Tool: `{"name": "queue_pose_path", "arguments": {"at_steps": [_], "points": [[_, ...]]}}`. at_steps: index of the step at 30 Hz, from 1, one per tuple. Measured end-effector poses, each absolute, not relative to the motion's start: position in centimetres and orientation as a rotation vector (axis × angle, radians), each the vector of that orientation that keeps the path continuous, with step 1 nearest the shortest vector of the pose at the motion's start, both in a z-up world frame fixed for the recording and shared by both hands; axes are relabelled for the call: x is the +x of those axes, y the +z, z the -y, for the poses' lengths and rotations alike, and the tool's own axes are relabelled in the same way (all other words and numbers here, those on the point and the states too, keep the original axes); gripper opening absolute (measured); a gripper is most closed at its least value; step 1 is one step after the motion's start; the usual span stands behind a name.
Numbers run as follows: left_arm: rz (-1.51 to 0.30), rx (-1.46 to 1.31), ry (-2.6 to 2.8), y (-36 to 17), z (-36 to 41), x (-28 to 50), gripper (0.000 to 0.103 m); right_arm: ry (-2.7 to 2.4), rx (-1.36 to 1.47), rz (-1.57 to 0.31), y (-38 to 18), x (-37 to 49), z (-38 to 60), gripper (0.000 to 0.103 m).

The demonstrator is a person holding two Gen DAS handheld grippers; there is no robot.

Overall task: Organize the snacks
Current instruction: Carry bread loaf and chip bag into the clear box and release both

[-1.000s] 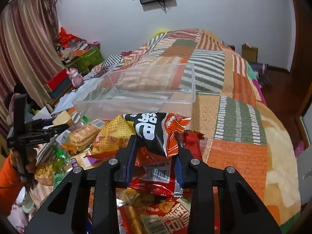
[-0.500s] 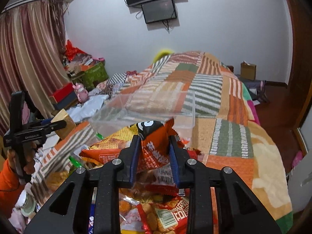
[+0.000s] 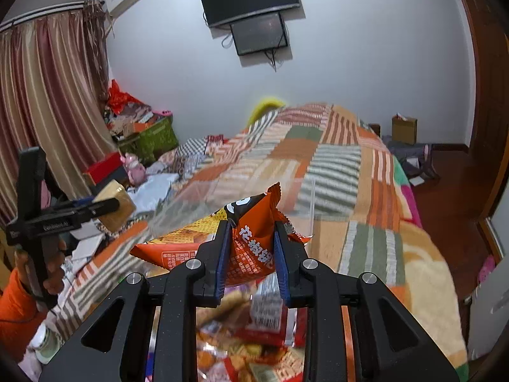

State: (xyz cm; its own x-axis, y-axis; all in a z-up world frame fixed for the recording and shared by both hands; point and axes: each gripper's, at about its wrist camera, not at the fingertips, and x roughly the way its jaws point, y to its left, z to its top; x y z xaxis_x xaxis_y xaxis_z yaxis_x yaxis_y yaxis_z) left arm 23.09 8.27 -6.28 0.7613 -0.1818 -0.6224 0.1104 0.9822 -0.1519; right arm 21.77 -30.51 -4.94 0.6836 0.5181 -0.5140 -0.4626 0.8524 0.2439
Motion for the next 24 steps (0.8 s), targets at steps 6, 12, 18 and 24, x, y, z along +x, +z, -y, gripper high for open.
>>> {"name": "queue_pose_path", "arguments": {"at_steps": [6, 12, 18, 24], "points": [[-0.704, -0.107, -0.18, -6.4, -7.1, 25.7, 0.079, 0.546, 0.086, -0.573, -3.9, 24.2, 29.7, 0.024], [-0.759, -0.091, -0.205, -8.1, -5.5, 28.3, 0.079, 0.523, 0.083, -0.582, -4.3, 26.8, 28.8, 0.024], [-0.827, -0.029, -0.214, -10.5, -3.4, 31.1, 0.079, 0.507, 0.044, -0.663, -6.6, 29.4, 27.4, 0.024], [-0.883, 0.025, -0.203, -12.1, -1.9, 33.6, 0.079, 0.515, -0.023, -0.761, -9.0, 30.9, 26.0, 0.024]]}}
